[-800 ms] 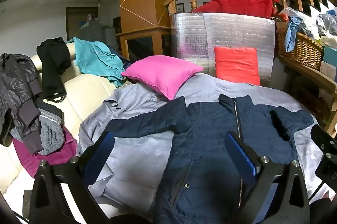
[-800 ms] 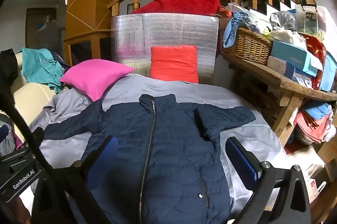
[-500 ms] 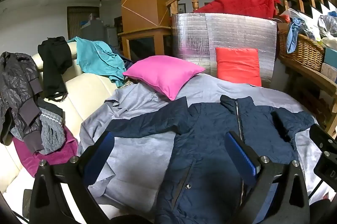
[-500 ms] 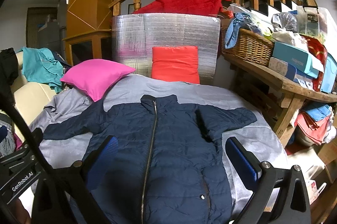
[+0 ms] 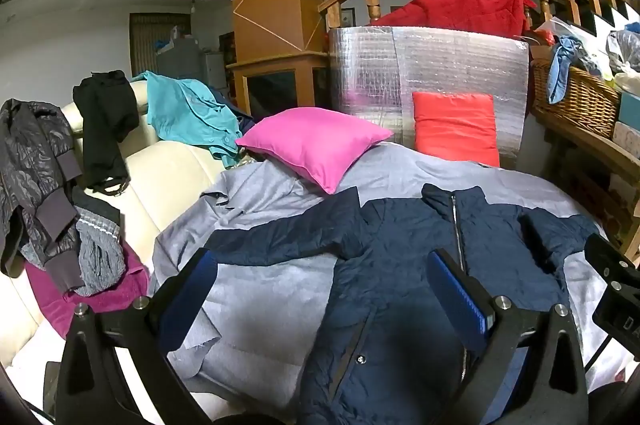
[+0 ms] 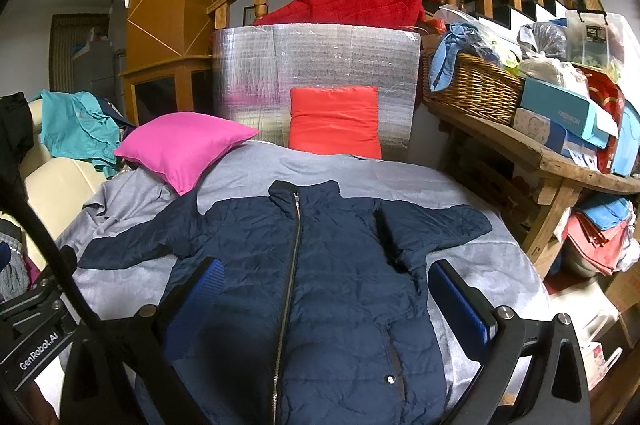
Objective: Fold large clothes
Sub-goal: 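Move both tools over the spread navy puffer jacket, then grasp the jacket sleeve nearest the right tool with the right tool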
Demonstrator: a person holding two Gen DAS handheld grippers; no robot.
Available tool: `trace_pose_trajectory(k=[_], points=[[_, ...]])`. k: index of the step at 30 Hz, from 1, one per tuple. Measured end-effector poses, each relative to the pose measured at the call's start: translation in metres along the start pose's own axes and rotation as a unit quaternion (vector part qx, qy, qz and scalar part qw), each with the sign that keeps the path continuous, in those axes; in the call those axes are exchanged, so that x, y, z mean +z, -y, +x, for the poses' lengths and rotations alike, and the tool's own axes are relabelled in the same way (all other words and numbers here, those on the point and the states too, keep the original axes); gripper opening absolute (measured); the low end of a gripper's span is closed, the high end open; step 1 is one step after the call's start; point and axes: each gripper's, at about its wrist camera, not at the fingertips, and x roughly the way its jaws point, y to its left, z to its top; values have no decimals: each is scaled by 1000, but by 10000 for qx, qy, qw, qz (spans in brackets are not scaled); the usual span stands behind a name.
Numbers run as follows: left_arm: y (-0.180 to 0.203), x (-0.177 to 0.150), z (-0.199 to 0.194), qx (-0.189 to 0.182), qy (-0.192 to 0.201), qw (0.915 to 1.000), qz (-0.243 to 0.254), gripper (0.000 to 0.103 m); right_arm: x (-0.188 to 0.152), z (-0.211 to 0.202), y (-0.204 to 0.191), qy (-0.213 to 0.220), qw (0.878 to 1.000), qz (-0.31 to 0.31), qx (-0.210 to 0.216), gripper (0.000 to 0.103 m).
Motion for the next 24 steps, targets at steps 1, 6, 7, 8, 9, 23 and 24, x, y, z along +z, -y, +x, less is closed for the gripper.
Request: trace_pose_trajectory(k=[1,6,7,8,9,23,24], points=[[0,0,1,-1,-3,10000,5,103,1,1,0,-2,10000,4,-2,103],[1,2,3,3,-75,10000,41,103,4,6,3,-11,10000,57,-12,103],[0,1,2,1,-46,10000,46,103,4,6,3,-6,10000,60,-24,103],[0,2,2,-1,-72,10000,57,103,4,7,4,-6,10000,63,-28,103],[1,2,3,-2,-87,9999,63,103,5,9,4,-13,10000,70,-26,103],[38,17,49,-368,-140,9992,112,103,10,47,29,-140,9993,258,-234,103],[43,17,62,-457,-342,9983,110,103,10,55,36,-169,9990,315,-252,103]])
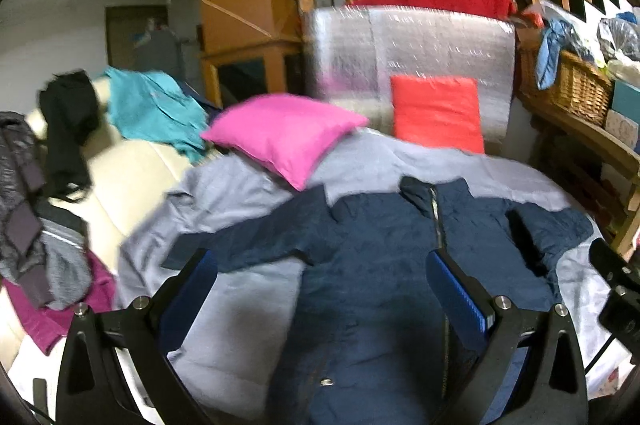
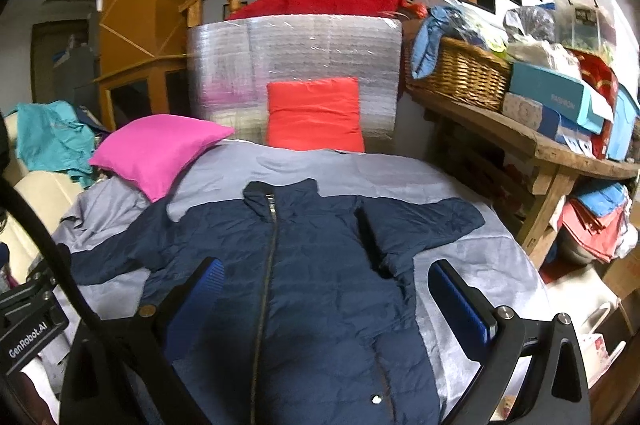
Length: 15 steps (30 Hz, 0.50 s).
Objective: Fold large clothes
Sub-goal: 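Grasp the jacket sleeve nearest the right tool with the right tool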
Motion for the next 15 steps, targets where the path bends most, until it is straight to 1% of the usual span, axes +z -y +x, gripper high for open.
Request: trace_pose_trajectory(k=[1,3,5,6,7,10,11,13,15], points=[[3,1,12,-24,-155,9999,39,103,1,8,7,-28,10000,75,2,103],[12,-1,42,-192,-471,9987,-105,103,2,32,29,-99,9993,362,27,103],[23,-2,72,-257,-685,9972,-135,103,2,55,52,-174,9980,606,57,103],[29,-2,86,-210,-683,9974,-92,103,1,71,68,-236,9967,772,34,103],[36,-4,97,-238,-780,9965,-160,103,1,82,80,-282,9957,885,41,103],[50,-8,131,-287,-1045,9937,-287,103,-3,131,134,-568,9862,1538,243,103],[56,-11,144,-316,-1151,9922,-356,103,-6,147,156,-629,9797,1875,338,103],[67,-13,164,-350,-1302,9900,-408,103,-13,178,201,-635,9608,2641,549,103],[77,-13,180,-370,-1407,9884,-429,103,-21,204,236,-746,9378,3324,669,103]])
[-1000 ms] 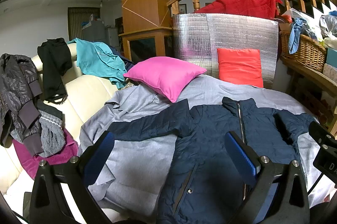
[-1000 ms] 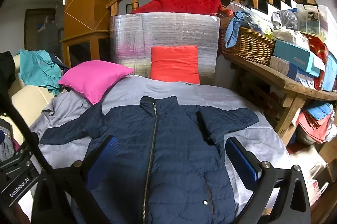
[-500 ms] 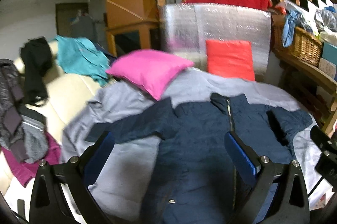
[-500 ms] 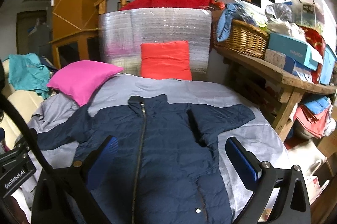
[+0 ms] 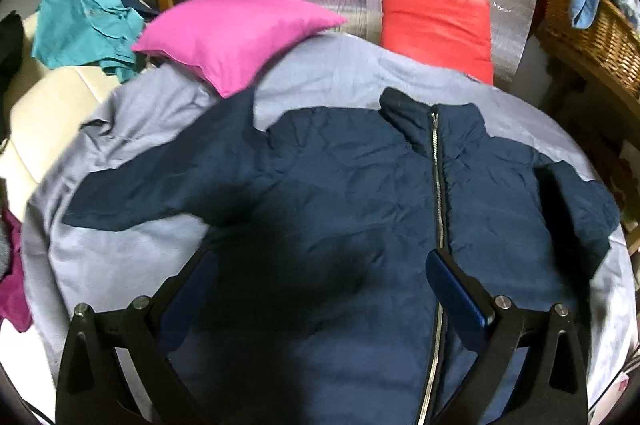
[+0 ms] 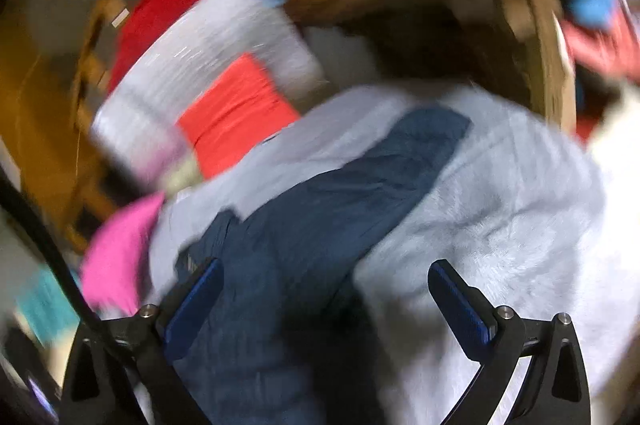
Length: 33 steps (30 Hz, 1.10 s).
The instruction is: Fold large clothes
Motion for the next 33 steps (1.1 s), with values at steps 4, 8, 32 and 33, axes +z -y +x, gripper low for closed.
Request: trace_pose_trajectory(k=[4,8,32,33], points=[[2,1,29,117,-32,9999,105,103,33,44,55,-212,9905,1302,397,101],[4,-1,51,256,-150,9991,318,103,50,85,74,-371,9866,1550,343,86],[8,18,44,624,526,9939,743,103,74,123,-1,332,9990,229,177,21],[5,18,39,591,566,9940,722,103,70,114,-19,391,9987,41,333,21]])
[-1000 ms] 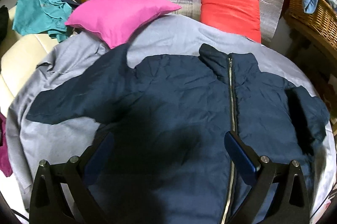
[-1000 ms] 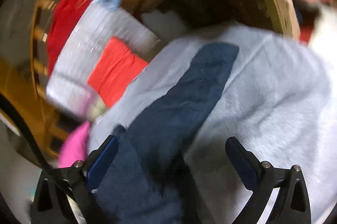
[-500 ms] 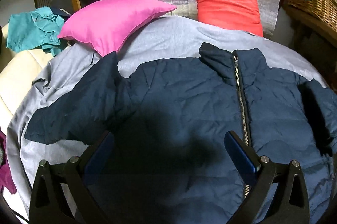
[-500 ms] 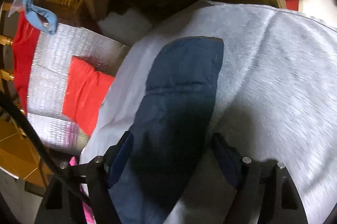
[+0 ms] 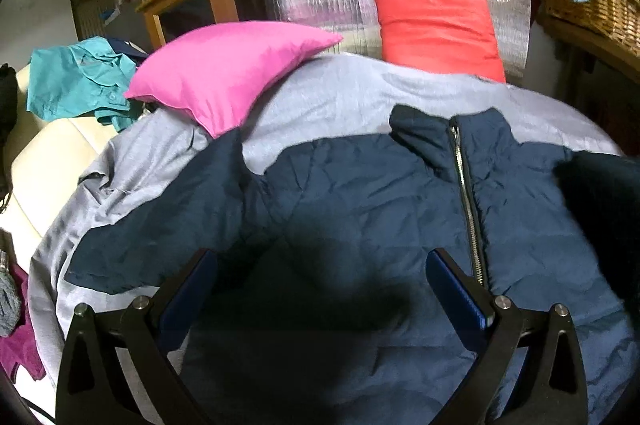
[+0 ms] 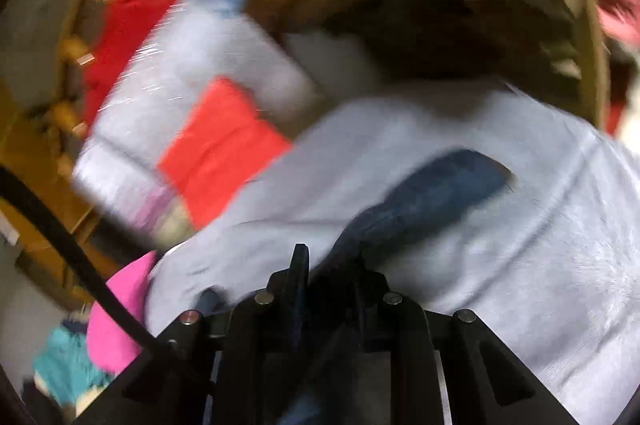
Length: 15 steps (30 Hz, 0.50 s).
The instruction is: Fold large clothes
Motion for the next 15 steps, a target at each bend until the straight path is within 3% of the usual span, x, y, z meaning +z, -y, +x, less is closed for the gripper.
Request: trace_pose_trajectory(k=[6,15], points=[[-27,1,-23,-63,234,9995,-187,103,-44,-25,-107,-85,9892,-1063,1009,21],[-64,2,-31,12,360,9983,-459,103,-142,1,-203,-1016,9562,-2184,1662,21]])
